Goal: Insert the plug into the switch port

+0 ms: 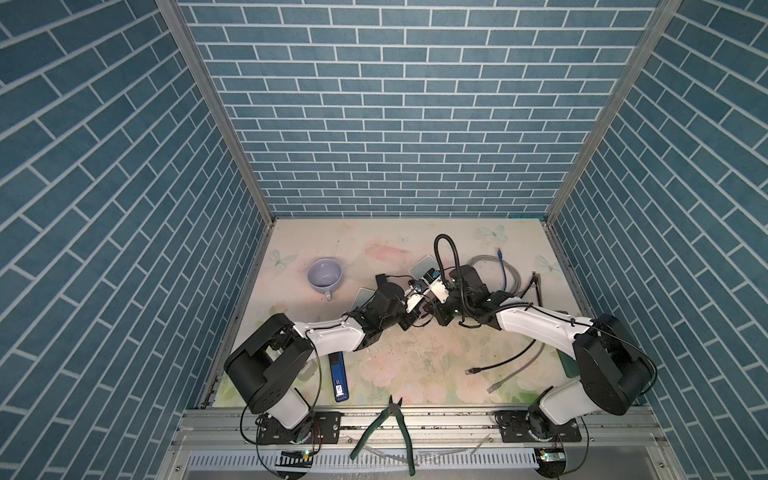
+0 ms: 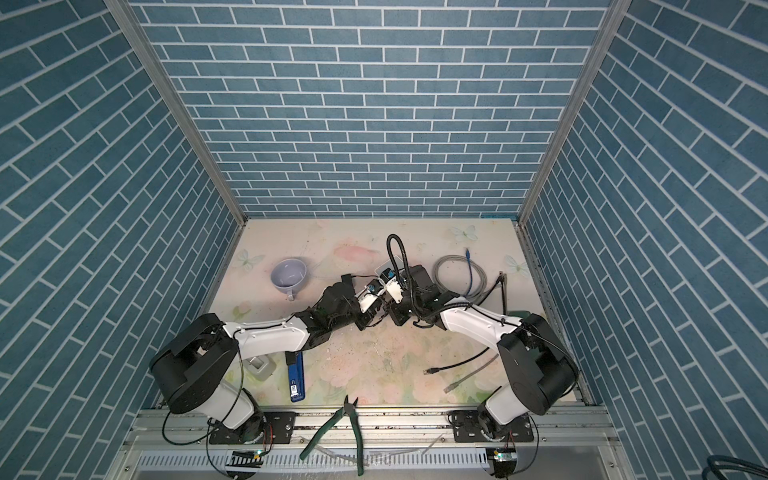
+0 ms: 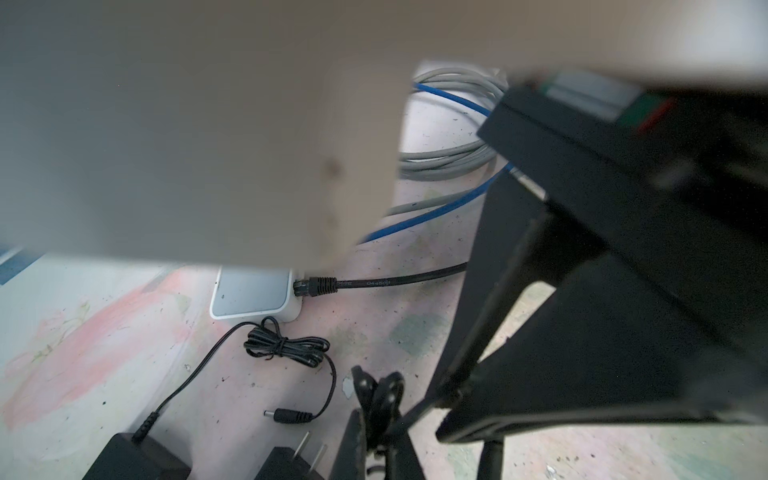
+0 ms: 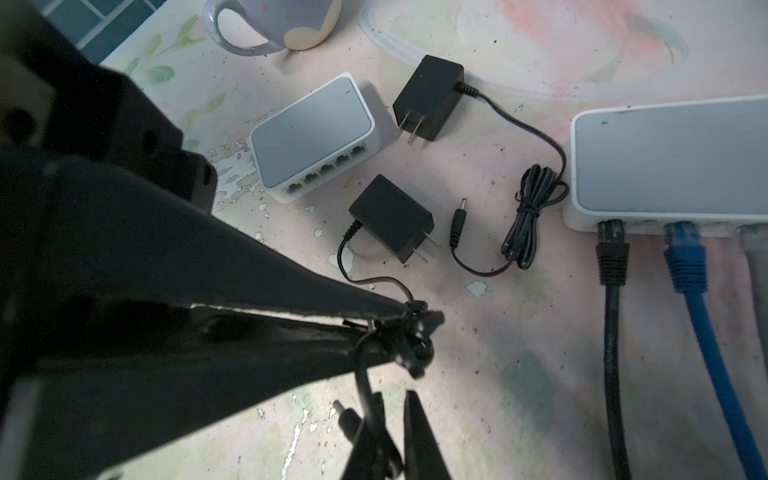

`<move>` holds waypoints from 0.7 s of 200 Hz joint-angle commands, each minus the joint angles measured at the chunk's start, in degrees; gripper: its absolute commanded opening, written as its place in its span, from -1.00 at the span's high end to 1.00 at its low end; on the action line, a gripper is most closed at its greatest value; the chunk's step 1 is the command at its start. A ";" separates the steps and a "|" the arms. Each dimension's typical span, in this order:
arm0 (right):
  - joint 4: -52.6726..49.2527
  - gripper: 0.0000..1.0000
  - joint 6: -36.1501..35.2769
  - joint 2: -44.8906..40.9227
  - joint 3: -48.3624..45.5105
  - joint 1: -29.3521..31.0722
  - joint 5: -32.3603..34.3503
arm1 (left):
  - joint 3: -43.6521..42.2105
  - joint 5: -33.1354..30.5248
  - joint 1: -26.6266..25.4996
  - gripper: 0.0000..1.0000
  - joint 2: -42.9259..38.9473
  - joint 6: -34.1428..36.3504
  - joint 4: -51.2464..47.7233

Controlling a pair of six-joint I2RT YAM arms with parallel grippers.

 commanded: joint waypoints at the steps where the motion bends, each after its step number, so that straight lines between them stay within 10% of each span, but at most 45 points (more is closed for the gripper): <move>1: 4.38 0.71 1.05 -0.40 -2.03 2.05 -3.65 | -0.79 -1.77 -0.03 0.95 0.83 -1.00 -0.71; 140: 14.72 0.52 14.58 -5.43 -9.22 2.05 -0.76 | -2.74 -6.37 -0.03 0.99 -1.37 -3.56 -0.63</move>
